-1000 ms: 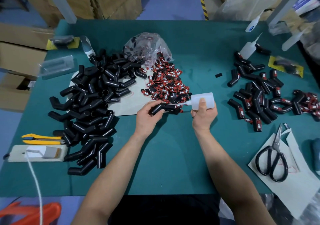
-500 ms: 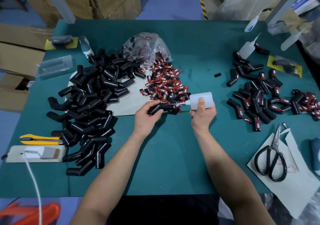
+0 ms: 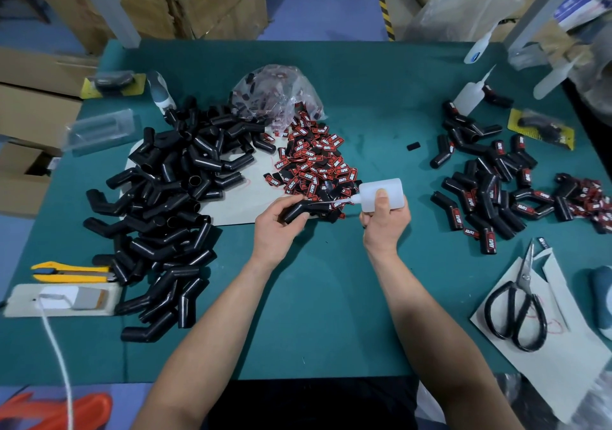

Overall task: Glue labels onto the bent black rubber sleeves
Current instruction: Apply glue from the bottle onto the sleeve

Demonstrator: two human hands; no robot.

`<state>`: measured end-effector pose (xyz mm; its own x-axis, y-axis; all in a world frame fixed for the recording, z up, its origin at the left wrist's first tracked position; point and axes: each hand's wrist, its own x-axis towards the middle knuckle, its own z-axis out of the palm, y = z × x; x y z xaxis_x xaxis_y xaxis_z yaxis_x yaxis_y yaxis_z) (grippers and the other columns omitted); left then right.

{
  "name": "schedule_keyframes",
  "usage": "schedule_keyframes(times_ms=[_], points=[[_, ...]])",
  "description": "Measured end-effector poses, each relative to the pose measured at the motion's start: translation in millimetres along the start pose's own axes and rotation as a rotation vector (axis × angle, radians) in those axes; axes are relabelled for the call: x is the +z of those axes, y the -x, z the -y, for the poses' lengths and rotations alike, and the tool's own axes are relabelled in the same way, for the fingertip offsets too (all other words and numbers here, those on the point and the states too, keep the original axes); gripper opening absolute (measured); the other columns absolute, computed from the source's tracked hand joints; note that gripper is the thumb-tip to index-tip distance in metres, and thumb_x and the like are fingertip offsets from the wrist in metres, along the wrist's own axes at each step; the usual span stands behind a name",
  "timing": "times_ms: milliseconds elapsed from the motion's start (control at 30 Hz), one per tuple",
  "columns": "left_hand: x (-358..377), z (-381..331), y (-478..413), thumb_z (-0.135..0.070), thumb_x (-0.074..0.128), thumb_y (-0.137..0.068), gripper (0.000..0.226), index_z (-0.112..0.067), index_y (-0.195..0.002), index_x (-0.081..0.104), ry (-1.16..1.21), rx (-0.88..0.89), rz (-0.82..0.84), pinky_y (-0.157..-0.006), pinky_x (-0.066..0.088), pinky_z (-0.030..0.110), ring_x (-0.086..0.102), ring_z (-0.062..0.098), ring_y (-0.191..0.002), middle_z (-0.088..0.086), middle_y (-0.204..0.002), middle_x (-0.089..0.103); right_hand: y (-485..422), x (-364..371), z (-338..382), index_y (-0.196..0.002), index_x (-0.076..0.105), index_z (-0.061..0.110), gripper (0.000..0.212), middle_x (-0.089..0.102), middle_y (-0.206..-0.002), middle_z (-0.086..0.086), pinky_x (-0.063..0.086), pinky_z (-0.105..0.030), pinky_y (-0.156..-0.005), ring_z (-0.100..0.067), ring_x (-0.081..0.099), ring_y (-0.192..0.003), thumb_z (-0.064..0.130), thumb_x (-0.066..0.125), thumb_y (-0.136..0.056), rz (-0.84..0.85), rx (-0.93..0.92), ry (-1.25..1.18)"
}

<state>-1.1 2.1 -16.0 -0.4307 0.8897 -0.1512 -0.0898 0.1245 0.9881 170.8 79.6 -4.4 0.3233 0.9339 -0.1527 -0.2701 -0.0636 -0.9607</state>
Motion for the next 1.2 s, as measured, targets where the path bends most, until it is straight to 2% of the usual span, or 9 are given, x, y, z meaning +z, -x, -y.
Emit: schedule_keyframes(times_ms=[67, 233, 533, 700, 767, 867, 967, 1033, 1200], points=[[0.3, -0.4, 0.1, 0.006, 0.077, -0.086, 0.045, -0.036, -0.104, 0.076, -0.001, 0.006, -0.002, -0.075, 0.059, 0.023, 0.068, 0.008, -0.085, 0.002, -0.111, 0.075, 0.1, -0.3, 0.2, -0.084, 0.054, 0.014, 0.034, 0.055, -0.065, -0.005, 0.035, -0.021, -0.039, -0.012, 0.046, -0.043, 0.045, 0.066, -0.075, -0.001, 0.0, 0.006], [0.7, -1.8, 1.0, 0.008, 0.076, -0.087, 0.043, -0.031, -0.106, 0.075, -0.003, 0.012, 0.003, -0.077, 0.059, 0.024, 0.068, 0.009, -0.087, 0.008, -0.113, 0.073, 0.6, -0.4, 1.0, -0.085, 0.054, 0.014, 0.035, 0.057, -0.064, -0.003, 0.035, -0.021, -0.039, -0.013, 0.047, -0.044, 0.045, 0.066, -0.076, 0.002, -0.001, 0.012], [0.3, -1.5, 0.9, 0.007, 0.077, -0.087, 0.042, -0.03, -0.107, 0.075, 0.014, 0.015, 0.009, -0.075, 0.059, 0.022, 0.067, 0.007, -0.082, 0.007, -0.111, 0.073, 0.5, -0.7, 1.8, -0.087, 0.054, 0.013, 0.037, 0.054, -0.069, -0.01, 0.036, -0.021, -0.039, -0.012, 0.047, -0.045, 0.047, 0.067, -0.075, 0.008, 0.011, 0.008], [0.2, 0.8, 0.8, 0.008, 0.077, -0.086, 0.044, -0.032, -0.106, 0.076, 0.022, 0.027, 0.002, -0.074, 0.059, 0.021, 0.068, 0.008, -0.084, 0.007, -0.113, 0.073, 0.9, -0.3, 1.3, -0.086, 0.055, 0.013, 0.037, 0.056, -0.068, -0.008, 0.036, -0.021, -0.04, -0.013, 0.047, -0.045, 0.046, 0.066, -0.076, 0.008, 0.015, 0.013], [0.3, 1.9, 0.4, 0.008, 0.077, -0.086, 0.045, -0.033, -0.105, 0.076, 0.026, 0.029, 0.001, -0.077, 0.06, 0.025, 0.068, 0.009, -0.088, 0.004, -0.113, 0.074, 0.8, 0.0, 1.5, -0.086, 0.055, 0.014, 0.036, 0.057, -0.067, -0.005, 0.036, -0.021, -0.04, -0.012, 0.047, -0.045, 0.046, 0.067, -0.075, 0.004, 0.018, 0.004], [0.6, 3.9, -0.5, 0.007, 0.078, -0.086, 0.051, -0.041, -0.103, 0.077, 0.021, 0.033, -0.003, -0.089, 0.059, 0.039, 0.068, 0.012, -0.095, -0.002, -0.112, 0.074, 1.2, 0.2, 1.0, -0.084, 0.054, 0.014, 0.035, 0.056, -0.063, 0.001, 0.035, -0.02, -0.04, -0.011, 0.046, -0.044, 0.045, 0.067, -0.074, 0.006, 0.022, -0.002], [0.0, 4.4, -0.1, 0.005, 0.078, -0.086, 0.054, -0.047, -0.1, 0.079, 0.018, 0.031, 0.001, -0.091, 0.059, 0.04, 0.069, 0.012, -0.097, -0.008, -0.111, 0.074, 1.9, 0.2, 1.2, -0.085, 0.054, 0.014, 0.035, 0.055, -0.067, -0.005, 0.035, -0.02, -0.04, -0.012, 0.046, -0.045, 0.045, 0.066, -0.074, 0.005, 0.026, 0.003], [-0.4, 4.0, 0.0, 0.003, 0.079, -0.086, 0.053, -0.048, -0.101, 0.078, 0.008, 0.036, 0.007, -0.091, 0.059, 0.038, 0.069, 0.012, -0.097, -0.01, -0.111, 0.075, 1.2, -0.3, 1.1, -0.086, 0.055, 0.014, 0.035, 0.055, -0.068, -0.006, 0.035, -0.021, -0.04, -0.012, 0.046, -0.045, 0.045, 0.066, -0.075, 0.003, 0.025, 0.008], [-0.4, 0.6, 1.0, 0.002, 0.078, -0.086, 0.052, -0.047, -0.101, 0.079, 0.032, 0.044, 0.014, -0.073, 0.058, 0.02, 0.069, 0.005, -0.087, -0.012, -0.109, 0.075, 0.6, -0.9, 0.7, -0.084, 0.054, 0.015, 0.034, 0.056, -0.066, -0.003, 0.035, -0.021, -0.039, -0.013, 0.046, -0.045, 0.045, 0.066, -0.075, 0.005, 0.02, 0.022]])
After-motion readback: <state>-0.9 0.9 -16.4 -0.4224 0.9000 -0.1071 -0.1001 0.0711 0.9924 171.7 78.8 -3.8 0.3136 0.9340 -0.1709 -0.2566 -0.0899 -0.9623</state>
